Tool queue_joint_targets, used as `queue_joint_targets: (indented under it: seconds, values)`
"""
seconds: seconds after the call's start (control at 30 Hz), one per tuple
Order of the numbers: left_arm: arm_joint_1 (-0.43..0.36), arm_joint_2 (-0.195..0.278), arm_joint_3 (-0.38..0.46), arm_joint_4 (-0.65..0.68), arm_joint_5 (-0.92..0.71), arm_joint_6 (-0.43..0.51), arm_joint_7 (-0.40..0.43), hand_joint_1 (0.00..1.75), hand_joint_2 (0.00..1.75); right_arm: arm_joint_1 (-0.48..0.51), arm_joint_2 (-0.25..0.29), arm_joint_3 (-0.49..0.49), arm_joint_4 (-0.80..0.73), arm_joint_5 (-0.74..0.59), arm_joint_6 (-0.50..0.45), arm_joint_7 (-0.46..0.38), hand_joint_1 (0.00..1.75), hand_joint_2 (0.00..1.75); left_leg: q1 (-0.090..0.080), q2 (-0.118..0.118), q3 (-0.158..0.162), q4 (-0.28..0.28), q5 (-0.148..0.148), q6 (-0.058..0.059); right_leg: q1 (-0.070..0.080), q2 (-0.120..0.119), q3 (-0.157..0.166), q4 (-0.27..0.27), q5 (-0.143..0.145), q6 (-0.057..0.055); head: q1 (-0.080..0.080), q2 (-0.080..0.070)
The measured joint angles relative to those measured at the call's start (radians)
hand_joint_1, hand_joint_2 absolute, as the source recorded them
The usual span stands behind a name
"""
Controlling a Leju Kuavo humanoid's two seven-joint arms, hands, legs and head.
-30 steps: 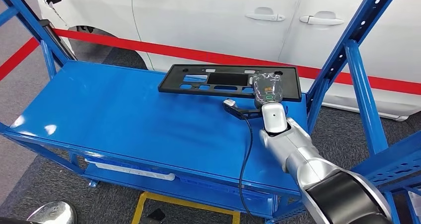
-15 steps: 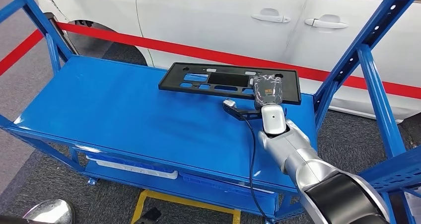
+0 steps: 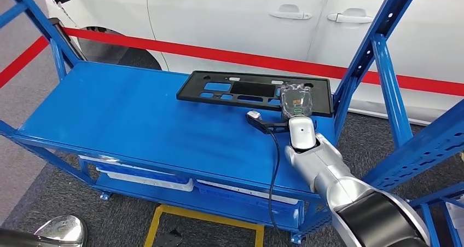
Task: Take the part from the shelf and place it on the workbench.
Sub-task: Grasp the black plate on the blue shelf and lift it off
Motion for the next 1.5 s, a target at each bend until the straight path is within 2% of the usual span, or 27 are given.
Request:
queue_joint_targets:
  seconds: [0.03,0.1,0.17,0.23,0.3,0.37,0.43,0.47,0.5,0.53,0.6,0.67,0.77,0.83,0.87,0.93,0.97,1.0,1.03,1.07,1.13,1.17,1.27,1.33,1.37,1.43,1.5]
  values:
    - [0.000,0.000,0.000,0.000,0.000,-0.001,-0.002,0.00,1.75,0.001,0.000,0.000,0.000,0.000,0.000,-0.002,1.75,1.75,0.000,0.000,0.032,-0.039,0.017,0.003,0.001,0.000,-0.006,0.000,0.006,0.001,0.000,0.000]
    - [-0.002,0.001,0.000,0.000,-0.002,-0.001,-0.007,0.00,1.75,0.001,0.000,0.000,0.000,0.000,0.000,-0.004,1.75,1.75,-0.004,0.000,0.126,-0.182,0.058,0.017,0.004,0.000,-0.015,0.002,0.016,0.005,0.000,0.000]
    - [-0.004,0.002,0.000,0.000,-0.006,0.002,-0.010,0.00,1.75,0.000,-0.001,-0.001,-0.001,0.000,0.000,-0.004,1.75,1.75,-0.011,0.002,0.178,-0.273,0.073,0.029,0.005,-0.002,-0.018,0.001,0.024,0.015,0.000,0.000]
    - [-0.004,0.002,0.000,0.000,-0.010,0.005,-0.012,0.00,1.75,-0.001,-0.001,-0.002,0.000,0.000,0.000,-0.005,1.75,1.75,-0.016,0.002,0.179,-0.288,0.080,0.038,0.004,-0.003,-0.017,-0.005,0.035,0.028,0.000,0.000]
    - [-0.003,0.001,0.000,0.000,-0.011,0.006,-0.013,0.00,1.75,-0.001,-0.001,-0.002,0.000,0.000,0.000,-0.006,1.75,1.75,-0.011,0.004,0.182,-0.302,0.098,0.050,0.004,-0.002,-0.023,0.001,0.031,0.040,0.001,0.000]
    - [-0.003,0.000,0.000,0.000,-0.011,0.006,-0.013,0.00,1.75,-0.001,-0.002,-0.003,0.000,0.000,0.000,-0.006,1.75,1.75,-0.006,0.007,0.182,-0.315,0.116,0.060,0.004,0.001,-0.052,0.070,-0.021,0.049,0.002,0.000]
    - [-0.003,0.001,0.000,0.000,-0.011,0.007,-0.013,0.00,1.75,0.001,-0.002,-0.003,0.000,0.000,0.000,-0.007,1.75,1.75,-0.007,0.008,0.171,-0.313,0.122,0.064,0.001,0.001,-0.101,0.198,-0.094,0.055,0.003,0.000]
    - [-0.002,0.000,0.000,0.000,-0.012,0.007,-0.013,0.00,1.75,0.003,-0.002,-0.003,0.000,0.000,0.001,-0.007,1.75,1.75,-0.007,0.008,0.166,-0.310,0.123,0.064,-0.001,0.001,-0.118,0.247,-0.113,0.058,0.003,0.000]
    - [-0.001,0.000,0.000,0.000,-0.013,0.007,-0.013,0.00,1.75,0.004,-0.002,-0.003,0.000,0.000,0.002,-0.009,1.75,1.75,-0.006,0.008,0.163,-0.307,0.123,0.063,-0.003,0.000,-0.118,0.264,-0.115,0.060,0.003,0.000]
    - [0.000,0.000,-0.001,0.000,-0.015,0.008,-0.013,0.00,1.75,0.005,-0.002,-0.003,0.000,0.000,0.002,-0.012,1.75,1.75,-0.006,0.007,0.160,-0.302,0.122,0.062,-0.006,0.000,-0.099,0.241,-0.098,0.061,0.003,0.000]
    - [-0.001,0.000,-0.001,0.000,-0.019,0.008,-0.013,0.00,1.75,0.004,0.001,-0.003,0.000,-0.001,0.005,-0.022,1.75,1.75,-0.006,0.005,0.156,-0.291,0.117,0.055,-0.011,-0.001,-0.025,0.120,-0.049,0.060,0.003,0.000]
    - [-0.003,0.000,-0.002,0.000,-0.022,0.008,-0.012,0.00,1.75,0.001,0.012,-0.003,-0.001,-0.006,0.014,-0.034,1.75,1.75,-0.008,0.005,0.148,-0.279,0.111,0.044,-0.009,0.001,0.022,0.030,-0.030,0.052,0.003,0.000]
    - [-0.007,0.000,-0.003,0.000,-0.029,0.006,-0.012,0.00,1.75,0.003,0.035,-0.003,-0.003,-0.012,0.031,-0.047,1.75,1.75,-0.008,0.007,0.142,-0.277,0.110,0.029,-0.005,0.004,0.026,0.014,-0.032,0.035,0.003,0.000]
    - [-0.009,0.000,-0.003,0.000,-0.031,0.006,-0.011,0.00,1.75,0.004,0.051,-0.003,-0.004,-0.012,0.035,-0.050,1.75,1.75,-0.006,0.007,0.130,-0.251,0.089,0.020,-0.007,0.002,0.028,0.007,-0.028,0.022,0.002,0.000]
    - [-0.010,-0.001,-0.003,0.000,-0.031,0.006,-0.012,0.00,1.75,0.004,0.058,-0.003,-0.005,-0.012,0.036,-0.051,1.75,1.75,-0.005,0.006,0.112,-0.211,0.065,0.016,-0.009,0.001,0.029,0.003,-0.026,0.016,0.002,0.000]
    - [-0.011,-0.001,-0.004,0.000,-0.032,0.005,-0.011,0.00,1.75,0.005,0.073,-0.003,-0.006,-0.014,0.038,-0.058,1.75,1.75,-0.003,0.006,0.051,-0.080,0.005,0.009,-0.007,0.000,0.029,0.003,-0.025,0.010,0.002,0.000]
    - [-0.011,-0.001,-0.004,0.000,-0.033,0.005,-0.011,0.00,1.75,0.005,0.080,-0.003,-0.006,-0.015,0.040,-0.062,1.75,1.75,-0.003,0.006,0.022,-0.021,-0.014,0.008,-0.006,0.000,0.028,0.003,-0.025,0.010,0.002,0.000]
    - [-0.011,-0.001,-0.004,0.000,-0.035,0.005,-0.011,0.00,1.75,0.006,0.087,-0.003,-0.006,-0.016,0.042,-0.066,1.75,1.75,-0.003,0.006,0.006,0.009,-0.016,0.008,-0.005,0.001,0.028,0.004,-0.025,0.010,0.002,0.000]
    - [-0.010,-0.001,-0.004,0.000,-0.035,0.005,-0.011,0.00,1.75,0.007,0.093,-0.003,-0.006,-0.017,0.045,-0.067,1.75,1.75,-0.003,0.006,0.010,-0.001,0.002,0.010,-0.005,0.002,0.029,0.004,-0.025,0.010,0.002,0.000]
    - [-0.011,-0.001,-0.005,0.000,-0.036,0.005,-0.011,0.00,1.75,0.007,0.100,-0.003,-0.006,-0.017,0.048,-0.068,1.75,1.75,-0.003,0.006,0.032,-0.051,0.036,0.013,-0.004,0.003,0.030,0.005,-0.025,0.010,0.002,0.000]
    - [-0.012,0.000,-0.005,0.000,-0.036,0.005,-0.011,0.00,1.75,0.007,0.110,-0.003,-0.009,-0.018,0.050,-0.068,1.75,1.75,-0.006,0.006,0.099,-0.193,0.100,0.023,-0.002,0.004,0.030,0.007,-0.025,0.012,0.002,0.000]
    - [-0.013,0.000,-0.006,0.000,-0.037,0.005,-0.011,0.00,1.75,0.006,0.114,-0.003,-0.010,-0.021,0.051,-0.069,1.75,1.75,-0.008,0.006,0.121,-0.243,0.116,0.027,-0.001,0.004,0.028,0.007,-0.024,0.015,0.002,0.000]
    - [-0.013,0.000,-0.010,0.000,-0.039,0.004,-0.009,0.00,1.75,0.005,0.124,-0.003,-0.012,-0.030,0.052,-0.075,1.75,1.75,-0.011,0.003,0.132,-0.280,0.123,0.035,0.001,0.004,0.024,0.001,-0.016,0.031,0.003,0.000]
    - [-0.012,-0.001,-0.014,0.000,-0.040,0.004,-0.008,0.00,1.75,0.004,0.132,-0.003,-0.014,-0.034,0.053,-0.079,1.75,1.75,-0.006,0.004,0.133,-0.290,0.133,0.046,0.002,0.004,0.017,0.016,-0.031,0.041,0.003,0.000]
    - [-0.013,-0.002,-0.015,0.000,-0.040,0.004,-0.008,0.00,1.75,0.003,0.136,-0.003,-0.015,-0.034,0.054,-0.080,1.75,1.75,-0.003,0.005,0.134,-0.295,0.137,0.051,0.002,0.003,0.002,0.048,-0.053,0.045,0.003,0.000]
    - [-0.014,-0.003,-0.018,0.000,-0.041,0.004,-0.008,0.00,1.75,0.002,0.144,-0.003,-0.016,-0.035,0.056,-0.081,1.75,1.75,-0.003,0.006,0.132,-0.297,0.141,0.056,0.001,0.002,-0.049,0.167,-0.119,0.049,0.003,0.000]
    - [-0.014,-0.003,-0.020,0.000,-0.040,0.003,-0.007,0.00,1.75,0.005,0.152,-0.003,-0.016,-0.036,0.059,-0.083,1.75,1.75,-0.004,0.005,0.130,-0.295,0.142,0.057,0.001,0.002,-0.090,0.265,-0.150,0.051,0.003,0.000]
